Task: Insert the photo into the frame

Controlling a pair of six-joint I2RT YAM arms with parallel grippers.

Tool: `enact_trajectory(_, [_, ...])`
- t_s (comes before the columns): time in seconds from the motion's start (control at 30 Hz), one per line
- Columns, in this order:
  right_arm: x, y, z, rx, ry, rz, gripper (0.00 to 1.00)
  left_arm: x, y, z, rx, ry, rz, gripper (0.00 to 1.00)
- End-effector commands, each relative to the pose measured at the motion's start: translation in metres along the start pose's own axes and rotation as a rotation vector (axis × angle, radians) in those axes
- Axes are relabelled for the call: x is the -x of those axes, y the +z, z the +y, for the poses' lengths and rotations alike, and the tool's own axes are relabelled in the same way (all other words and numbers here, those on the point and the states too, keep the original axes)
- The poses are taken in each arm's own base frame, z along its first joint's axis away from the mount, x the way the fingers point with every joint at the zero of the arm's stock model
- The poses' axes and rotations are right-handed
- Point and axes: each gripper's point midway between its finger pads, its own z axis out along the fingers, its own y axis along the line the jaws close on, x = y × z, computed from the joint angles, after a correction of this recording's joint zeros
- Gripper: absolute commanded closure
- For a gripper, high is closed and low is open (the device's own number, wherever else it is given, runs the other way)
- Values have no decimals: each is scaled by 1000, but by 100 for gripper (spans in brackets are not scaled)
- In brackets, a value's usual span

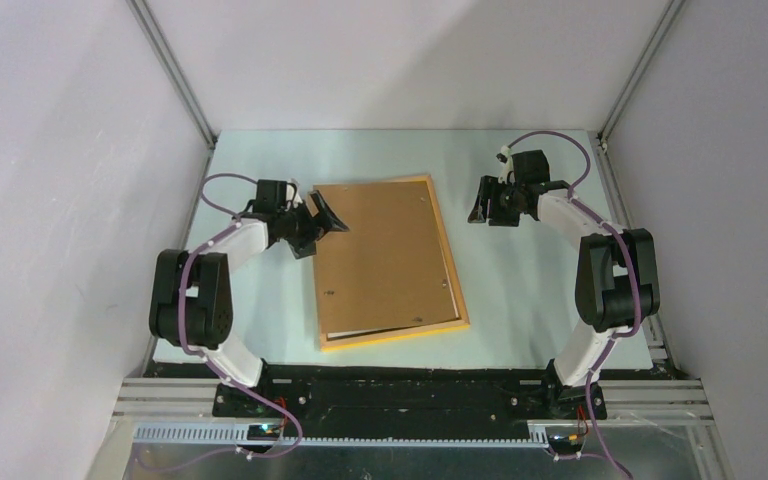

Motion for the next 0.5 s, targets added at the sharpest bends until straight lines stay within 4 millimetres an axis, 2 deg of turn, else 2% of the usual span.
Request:
enact_trajectory(0.0, [8, -6, 4, 15, -25, -32, 39, 9, -17, -12, -11, 79, -73, 0])
enact_trajectory(0.47, [9, -7, 3, 9, -29, -39, 39, -1, -21, -5, 2, 66, -75, 0])
